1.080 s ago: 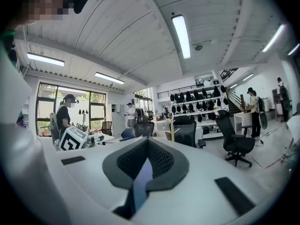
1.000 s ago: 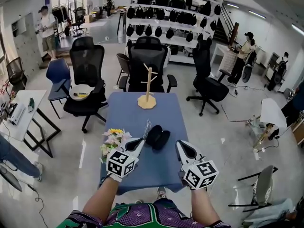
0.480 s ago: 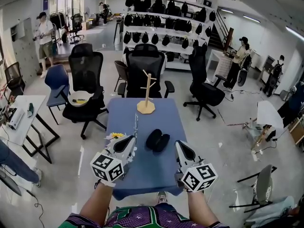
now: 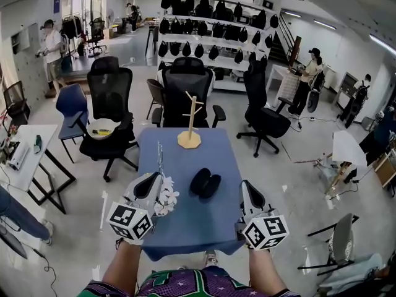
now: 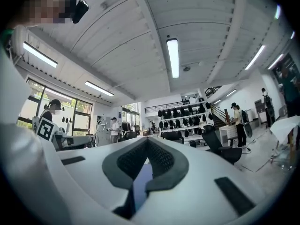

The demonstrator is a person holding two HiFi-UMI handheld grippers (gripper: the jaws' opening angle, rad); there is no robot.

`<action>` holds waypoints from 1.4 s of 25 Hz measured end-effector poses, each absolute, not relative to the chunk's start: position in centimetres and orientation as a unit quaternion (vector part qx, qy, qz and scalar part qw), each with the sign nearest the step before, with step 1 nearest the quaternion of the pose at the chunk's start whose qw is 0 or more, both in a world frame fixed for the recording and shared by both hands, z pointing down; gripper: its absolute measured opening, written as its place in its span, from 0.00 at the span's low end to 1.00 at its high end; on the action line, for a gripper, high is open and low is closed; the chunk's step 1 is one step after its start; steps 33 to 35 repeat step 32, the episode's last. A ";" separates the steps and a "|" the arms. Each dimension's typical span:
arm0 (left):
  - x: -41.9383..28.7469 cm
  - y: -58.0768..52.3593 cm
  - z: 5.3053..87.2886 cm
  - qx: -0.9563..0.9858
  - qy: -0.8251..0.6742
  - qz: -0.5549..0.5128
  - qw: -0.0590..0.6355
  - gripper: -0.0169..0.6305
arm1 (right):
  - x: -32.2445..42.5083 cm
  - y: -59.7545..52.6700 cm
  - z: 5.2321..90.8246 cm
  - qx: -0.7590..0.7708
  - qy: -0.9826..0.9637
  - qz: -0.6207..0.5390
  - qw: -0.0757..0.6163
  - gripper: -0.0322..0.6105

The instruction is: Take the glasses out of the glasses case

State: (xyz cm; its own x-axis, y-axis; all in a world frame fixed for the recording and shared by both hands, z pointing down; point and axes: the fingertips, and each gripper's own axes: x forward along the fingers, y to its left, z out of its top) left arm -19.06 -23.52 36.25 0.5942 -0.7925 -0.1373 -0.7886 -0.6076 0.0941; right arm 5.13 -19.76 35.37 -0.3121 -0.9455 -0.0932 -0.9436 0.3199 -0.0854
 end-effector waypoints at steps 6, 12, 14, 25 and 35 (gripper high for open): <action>-20.7 -22.9 35.4 0.885 -0.455 -0.095 0.002 0.06 | 5.2 -20.2 35.7 -0.587 0.808 -0.009 0.057 0.05; -21.1 -22.4 34.5 0.882 -0.460 -0.102 -0.005 0.06 | 5.7 -20.7 35.4 -0.597 0.802 0.004 0.038 0.05; -21.0 -22.4 34.5 0.881 -0.461 -0.101 -0.008 0.06 | 5.8 -20.9 35.4 -0.597 0.801 0.002 0.038 0.05; -20.3 -22.6 34.6 0.883 -0.461 -0.090 -0.017 0.06 | 5.9 -20.9 36.1 -0.593 0.805 -0.007 0.033 0.05; -20.0 -23.0 34.4 0.881 -0.464 -0.087 -0.018 0.06 | 6.2 -21.1 36.1 -0.592 0.805 -0.009 0.032 0.05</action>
